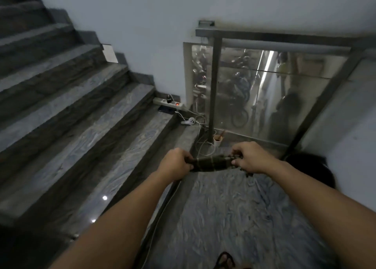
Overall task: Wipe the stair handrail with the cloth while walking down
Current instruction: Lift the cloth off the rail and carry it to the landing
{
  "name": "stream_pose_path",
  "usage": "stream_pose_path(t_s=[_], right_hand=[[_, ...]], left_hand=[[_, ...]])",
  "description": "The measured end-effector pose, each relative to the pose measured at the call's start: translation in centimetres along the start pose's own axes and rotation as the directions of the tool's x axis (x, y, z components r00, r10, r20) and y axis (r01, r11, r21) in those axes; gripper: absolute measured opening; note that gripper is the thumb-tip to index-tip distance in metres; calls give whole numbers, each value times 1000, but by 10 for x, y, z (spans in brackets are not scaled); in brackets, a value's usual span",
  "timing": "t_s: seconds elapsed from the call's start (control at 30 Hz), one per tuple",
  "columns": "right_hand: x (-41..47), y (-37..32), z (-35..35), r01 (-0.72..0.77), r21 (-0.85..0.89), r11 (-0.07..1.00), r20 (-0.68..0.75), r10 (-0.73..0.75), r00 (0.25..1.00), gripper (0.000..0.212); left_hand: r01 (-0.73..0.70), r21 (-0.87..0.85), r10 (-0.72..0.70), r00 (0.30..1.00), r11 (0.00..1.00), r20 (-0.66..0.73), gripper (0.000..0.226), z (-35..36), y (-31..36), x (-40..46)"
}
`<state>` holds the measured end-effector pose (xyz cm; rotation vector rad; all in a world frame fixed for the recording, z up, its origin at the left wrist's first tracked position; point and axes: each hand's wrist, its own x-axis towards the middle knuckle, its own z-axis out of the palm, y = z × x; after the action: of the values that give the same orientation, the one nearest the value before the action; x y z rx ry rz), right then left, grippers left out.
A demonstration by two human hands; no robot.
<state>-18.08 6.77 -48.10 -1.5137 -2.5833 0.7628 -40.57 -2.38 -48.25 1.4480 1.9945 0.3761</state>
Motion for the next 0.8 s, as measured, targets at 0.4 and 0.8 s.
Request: stream_pose_path(t_s=[0.4, 0.8], right_hand=[[61, 110, -122, -251, 61, 966, -46, 254, 966, 16], [108, 206, -180, -403, 132, 906, -92, 416, 905, 20]], left_hand=[[-151, 158, 141, 987, 976, 72, 19, -22, 160, 158], [-350, 178, 318, 930, 920, 186, 16, -2, 261, 281]])
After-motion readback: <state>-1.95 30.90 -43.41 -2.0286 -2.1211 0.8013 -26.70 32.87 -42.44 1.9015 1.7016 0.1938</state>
